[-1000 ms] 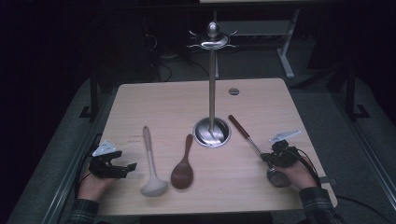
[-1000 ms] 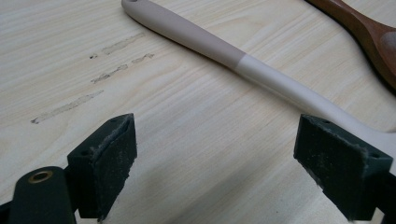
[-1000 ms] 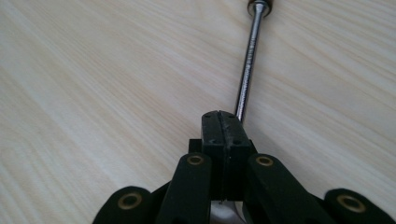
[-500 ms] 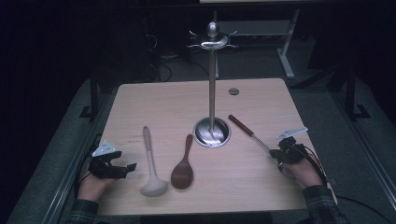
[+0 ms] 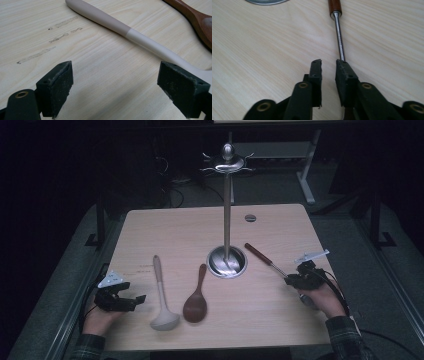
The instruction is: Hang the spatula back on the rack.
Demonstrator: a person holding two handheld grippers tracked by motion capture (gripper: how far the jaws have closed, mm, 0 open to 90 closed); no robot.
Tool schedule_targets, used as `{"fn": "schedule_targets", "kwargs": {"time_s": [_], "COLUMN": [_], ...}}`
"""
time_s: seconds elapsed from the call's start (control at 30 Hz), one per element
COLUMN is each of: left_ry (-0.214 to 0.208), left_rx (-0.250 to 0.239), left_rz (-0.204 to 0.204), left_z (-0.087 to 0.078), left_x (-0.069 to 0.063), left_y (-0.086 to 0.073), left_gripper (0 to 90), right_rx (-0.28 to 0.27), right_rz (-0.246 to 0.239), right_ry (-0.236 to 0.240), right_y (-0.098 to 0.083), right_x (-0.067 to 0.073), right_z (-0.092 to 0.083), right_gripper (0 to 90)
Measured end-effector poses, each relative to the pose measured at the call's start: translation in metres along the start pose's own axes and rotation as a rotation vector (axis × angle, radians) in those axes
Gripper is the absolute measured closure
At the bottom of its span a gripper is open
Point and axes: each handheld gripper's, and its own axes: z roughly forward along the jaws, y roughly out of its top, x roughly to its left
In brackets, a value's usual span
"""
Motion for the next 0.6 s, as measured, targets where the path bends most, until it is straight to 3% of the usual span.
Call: {"fn": "schedule_targets", "kwargs": {"time_s": [0.07, 0.2, 0.37, 0.4, 0.6], "left_ry": [-0.001, -0.005, -0.012, -0.012, -0.021], "left_rx": [0.010, 0.024, 0.036, 0.037, 0.035], "left_rz": [0.008, 0.008, -0.010, -0.012, -0.026], "left_z": [-0.001, -0.001, -0.001, -0.001, 0.000], "left_x": [0.001, 0.001, 0.002, 0.002, 0.001], "left_y": [0.000, 0.000, -0.001, -0.001, -0.002], "left_gripper": [13.0, 13.0, 12.9, 13.0, 13.0], "right_rx": [0.009, 0.008, 0.021, 0.043, 0.099], "right_rz": [0.000, -0.014, -0.007, -0.019, -0.052], "right_ry": [-0.002, -0.006, 0.003, 0.012, 0.025], "right_y": [0.003, 0.025, 0.045, 0.057, 0.087], "right_x": [0.001, 0.000, -0.001, -0.002, -0.001], "right_z": [0.000, 0.003, 0.007, 0.011, 0.025], "right_gripper": [71.0, 66.4, 65.0, 64.4, 63.2]}}
